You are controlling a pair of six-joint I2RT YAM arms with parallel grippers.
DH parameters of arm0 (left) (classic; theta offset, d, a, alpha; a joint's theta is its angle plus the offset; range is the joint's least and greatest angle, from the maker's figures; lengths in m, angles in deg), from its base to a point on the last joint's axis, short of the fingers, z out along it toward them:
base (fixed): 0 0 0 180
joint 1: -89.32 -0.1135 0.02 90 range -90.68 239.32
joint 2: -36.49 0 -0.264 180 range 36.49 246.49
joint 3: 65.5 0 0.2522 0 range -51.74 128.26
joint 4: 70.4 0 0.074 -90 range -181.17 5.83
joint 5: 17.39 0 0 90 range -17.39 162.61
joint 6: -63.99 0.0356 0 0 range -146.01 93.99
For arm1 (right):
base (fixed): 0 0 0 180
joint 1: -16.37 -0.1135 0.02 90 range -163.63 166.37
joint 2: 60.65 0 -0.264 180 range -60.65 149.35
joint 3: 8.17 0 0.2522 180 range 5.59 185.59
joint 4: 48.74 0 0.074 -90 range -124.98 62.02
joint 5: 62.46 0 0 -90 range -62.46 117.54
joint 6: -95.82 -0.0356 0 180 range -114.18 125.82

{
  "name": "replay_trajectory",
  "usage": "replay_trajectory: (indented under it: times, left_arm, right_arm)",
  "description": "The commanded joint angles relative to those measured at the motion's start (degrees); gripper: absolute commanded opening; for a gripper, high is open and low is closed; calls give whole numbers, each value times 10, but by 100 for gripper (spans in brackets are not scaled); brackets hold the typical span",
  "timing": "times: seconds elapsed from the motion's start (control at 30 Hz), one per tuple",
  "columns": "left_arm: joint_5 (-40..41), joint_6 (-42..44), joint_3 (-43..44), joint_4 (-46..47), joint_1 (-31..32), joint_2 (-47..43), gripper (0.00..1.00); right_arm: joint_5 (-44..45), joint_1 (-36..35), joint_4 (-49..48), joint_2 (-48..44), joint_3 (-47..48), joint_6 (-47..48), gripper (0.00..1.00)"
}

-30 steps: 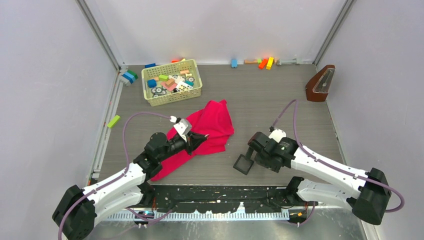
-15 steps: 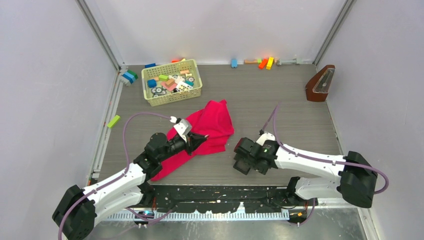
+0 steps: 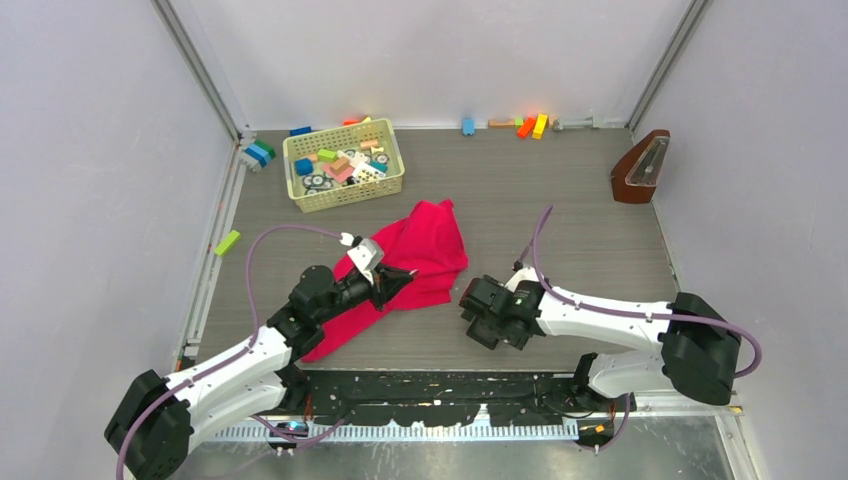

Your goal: Remove the brooch from the garment

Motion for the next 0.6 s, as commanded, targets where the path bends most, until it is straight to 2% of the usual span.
replay_trajectory:
  times: [0.0,0.57]
  left_arm:
    - [-7,7,0,39,1,-1,0]
    - [-12,6,2,38,2,1,0]
  right_arm:
    - [28,-3,-16,16,25,-10,97]
    - [31,-3,-8,49,30,-6,90]
